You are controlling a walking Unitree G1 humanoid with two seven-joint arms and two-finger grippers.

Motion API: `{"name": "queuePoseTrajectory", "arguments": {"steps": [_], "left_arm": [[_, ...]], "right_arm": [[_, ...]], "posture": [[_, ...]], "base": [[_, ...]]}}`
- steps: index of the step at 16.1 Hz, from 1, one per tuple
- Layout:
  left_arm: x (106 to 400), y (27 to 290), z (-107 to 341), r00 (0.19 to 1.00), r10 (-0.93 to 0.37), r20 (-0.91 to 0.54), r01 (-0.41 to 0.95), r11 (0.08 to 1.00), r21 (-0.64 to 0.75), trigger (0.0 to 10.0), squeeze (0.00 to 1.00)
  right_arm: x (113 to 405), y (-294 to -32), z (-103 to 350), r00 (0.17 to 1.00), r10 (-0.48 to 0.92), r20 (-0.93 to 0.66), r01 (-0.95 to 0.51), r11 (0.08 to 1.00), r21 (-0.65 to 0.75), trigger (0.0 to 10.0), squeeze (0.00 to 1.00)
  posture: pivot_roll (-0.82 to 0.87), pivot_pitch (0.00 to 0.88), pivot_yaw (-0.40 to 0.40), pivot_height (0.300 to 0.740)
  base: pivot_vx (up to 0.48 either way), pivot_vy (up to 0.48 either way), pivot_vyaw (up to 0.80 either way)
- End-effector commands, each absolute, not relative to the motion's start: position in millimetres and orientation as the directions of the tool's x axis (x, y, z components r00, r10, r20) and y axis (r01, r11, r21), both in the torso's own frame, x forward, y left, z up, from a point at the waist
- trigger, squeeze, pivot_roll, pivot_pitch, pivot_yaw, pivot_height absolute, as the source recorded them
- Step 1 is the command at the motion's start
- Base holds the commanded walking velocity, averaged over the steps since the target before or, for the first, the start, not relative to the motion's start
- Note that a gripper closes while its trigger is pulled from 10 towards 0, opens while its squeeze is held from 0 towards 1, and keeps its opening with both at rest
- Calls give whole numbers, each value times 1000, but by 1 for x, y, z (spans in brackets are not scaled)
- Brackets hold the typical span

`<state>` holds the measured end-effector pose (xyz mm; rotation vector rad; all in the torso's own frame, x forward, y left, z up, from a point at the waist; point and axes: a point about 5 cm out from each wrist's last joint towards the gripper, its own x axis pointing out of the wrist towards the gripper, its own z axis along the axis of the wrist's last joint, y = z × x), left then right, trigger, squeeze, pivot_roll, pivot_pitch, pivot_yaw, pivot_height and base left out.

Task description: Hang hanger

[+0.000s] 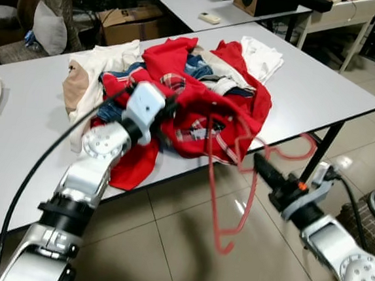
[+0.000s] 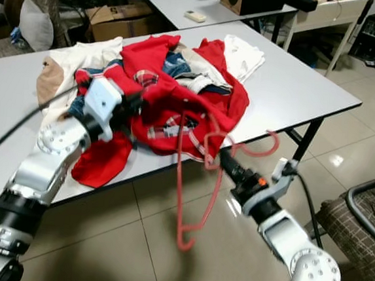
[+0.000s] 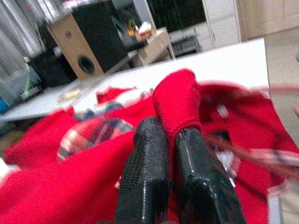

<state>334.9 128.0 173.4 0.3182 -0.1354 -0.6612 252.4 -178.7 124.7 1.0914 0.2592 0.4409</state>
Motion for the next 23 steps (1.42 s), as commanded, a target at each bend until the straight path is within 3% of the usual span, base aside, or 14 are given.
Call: {"name": "queuePoseTrajectory", "arguments": {"steps": [1, 3, 4, 6, 7, 8, 10, 11, 14, 17, 18, 19, 20, 23], "left_arm": [[333, 129, 171, 774, -633, -12, 601, 728, 330, 0, 0], [331, 132, 159, 782, -618, -82, 608, 727, 318, 0, 0], [331, 131, 162, 791, -610, -47, 601, 761, 244, 0, 0], [332, 130, 168, 798, -603, -11, 592, 780, 201, 0, 0], [332, 131, 170, 799, -601, -7, 589, 782, 204, 0, 0], [333, 130, 174, 804, -594, 20, 583, 794, 172, 0, 0], [333, 128, 183, 800, -595, 80, 587, 803, 99, 0, 0], [330, 123, 186, 768, -635, 79, 629, 772, 90, 0, 0], [319, 114, 175, 695, -719, -15, 715, 688, 127, 0, 0], [310, 95, 169, 635, -772, -38, 771, 629, 96, 0, 0], [308, 90, 171, 628, -778, -22, 777, 625, 76, 0, 0], [307, 81, 176, 617, -786, 18, 786, 618, 19, 0, 0], [306, 77, 181, 614, -788, 47, 789, 613, -26, 0, 0], [295, 65, 180, 523, -852, 20, 850, 519, -94, 0, 0]], "right_arm": [[260, -179, 136, 896, 433, 101, -264, 335, 905, 10000, 0], [267, -179, 151, 892, 403, 207, -335, 278, 900, 10000, 0], [269, -177, 144, 897, 419, 139, -303, 355, 885, 10000, 0], [269, -174, 145, 886, 428, 180, -333, 317, 888, 10000, 0], [271, -173, 144, 889, 430, 158, -316, 327, 890, 10000, 0], [274, -170, 133, 898, 438, 32, -239, 425, 873, 10000, 0], [281, -174, 129, 924, 381, 17, -175, 383, 907, 10000, 0], [289, -181, 125, 952, 307, -13, -113, 390, 914, 10000, 0], [309, -186, 148, 980, 167, 104, -149, 287, 946, 10000, 0], [328, -174, 158, 987, 85, 133, -150, 252, 956, 10000, 0], [333, -170, 158, 988, 81, 130, -147, 263, 953, 10000, 0], [342, -161, 160, 990, 81, 120, -141, 364, 921, 10000, 0], [347, -156, 160, 991, 65, 113, -130, 396, 909, 10000, 0], [365, -152, 163, 995, -67, 77, -51, 331, 942, 10000, 0]], "posture": [[-171, 0, 108, 740], [-168, 0, 106, 740], [-168, 0, 103, 740], [-163, 0, 97, 740], [-164, 0, 98, 740], [-164, 0, 98, 740], [-170, 0, 103, 740], [-170, 0, 103, 740], [-165, 0, 113, 740], [-153, 0, 118, 740], [-153, 0, 118, 740], [-153, 0, 118, 740], [-151, 0, 120, 740], [-147, 0, 125, 740]], "base": [[0, 0, 0], [0, 0, 0], [0, 0, 0], [0, 0, 0], [0, 0, 0], [0, 0, 0], [0, 0, 0], [0, 0, 0], [0, 0, 0], [0, 0, 0], [0, 0, 0], [0, 0, 0], [0, 0, 0], [0, 0, 0]]}}
